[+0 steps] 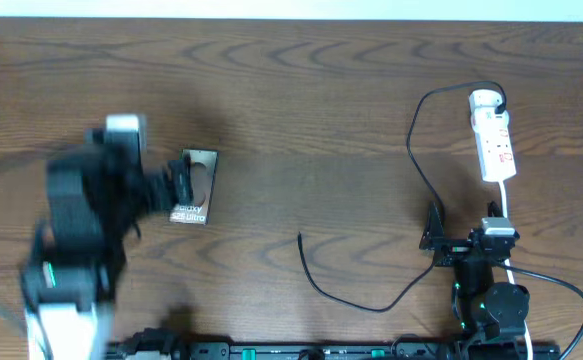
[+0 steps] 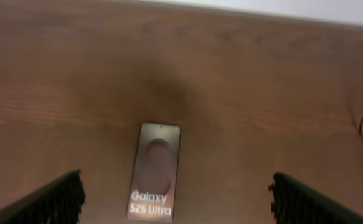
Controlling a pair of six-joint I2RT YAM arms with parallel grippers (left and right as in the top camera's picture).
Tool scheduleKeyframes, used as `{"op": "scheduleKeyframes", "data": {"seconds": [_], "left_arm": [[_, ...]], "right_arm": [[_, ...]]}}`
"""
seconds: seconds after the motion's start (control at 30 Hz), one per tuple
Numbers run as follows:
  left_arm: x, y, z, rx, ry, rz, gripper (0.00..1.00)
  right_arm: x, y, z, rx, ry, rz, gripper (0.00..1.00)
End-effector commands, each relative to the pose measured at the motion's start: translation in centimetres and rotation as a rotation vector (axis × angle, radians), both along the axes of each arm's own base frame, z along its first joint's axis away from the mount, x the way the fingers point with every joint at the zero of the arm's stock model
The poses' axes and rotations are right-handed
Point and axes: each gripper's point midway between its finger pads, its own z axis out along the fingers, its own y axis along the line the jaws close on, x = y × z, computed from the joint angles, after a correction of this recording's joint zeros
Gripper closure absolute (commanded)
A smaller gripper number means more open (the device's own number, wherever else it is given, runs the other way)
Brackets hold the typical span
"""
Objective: Plug charger to phone and switch on socket
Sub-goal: 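Move the left gripper over the Galaxy phone box and lower onto it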
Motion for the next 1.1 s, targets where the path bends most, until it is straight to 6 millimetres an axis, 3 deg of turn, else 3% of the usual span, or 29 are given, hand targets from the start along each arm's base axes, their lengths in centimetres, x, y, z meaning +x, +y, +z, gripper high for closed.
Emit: {"op": "scheduleKeyframes", "data": {"seconds": [0.0, 0.13, 0.33, 0.37, 0.43, 0.47, 0.5, 0.57, 1.07], "left_arm": [[3.6, 0.3, 0.1, 0.036, 0.158, -0.023, 0.07], [6.2, 0.1, -2.0, 0.024, 0.364, -0.031, 0.07], [8.3, 0.2, -8.0, 0.021, 0.547, -0.034, 0.07], [8.2, 0.2, -8.7, 0.021, 0.575, -0.034, 0.13], [8.2, 0.2, -10.3, 0.020, 0.630, -0.035, 0.58], [8.3, 0.2, -11.1, 0.019, 0.654, -0.035, 0.64], [8.4, 0.2, -11.7, 0.019, 0.668, -0.036, 0.63], [8.5, 0.2, -12.7, 0.018, 0.697, -0.036, 0.02], [8.4, 0.4, -16.5, 0.035, 0.768, -0.051, 0.02]], "right_arm": [[0.0, 0.1, 0.0, -0.012, -0.001, 0.006, 0.01], [0.0, 0.1, 0.0, -0.012, -0.001, 0.006, 0.01], [0.0, 0.1, 0.0, -0.012, -0.001, 0.006, 0.01], [0.0, 0.1, 0.0, -0.012, -0.001, 0.006, 0.01], [0.0, 0.1, 0.0, -0.012, -0.001, 0.006, 0.01], [0.0, 0.1, 0.0, -0.012, -0.001, 0.006, 0.01], [0.0, 0.1, 0.0, -0.012, -0.001, 0.006, 0.01], [0.0, 0.1, 0.0, -0.012, -0.001, 0.006, 0.01], [0.0, 0.1, 0.0, -0.012, -0.001, 0.006, 0.01]]}}
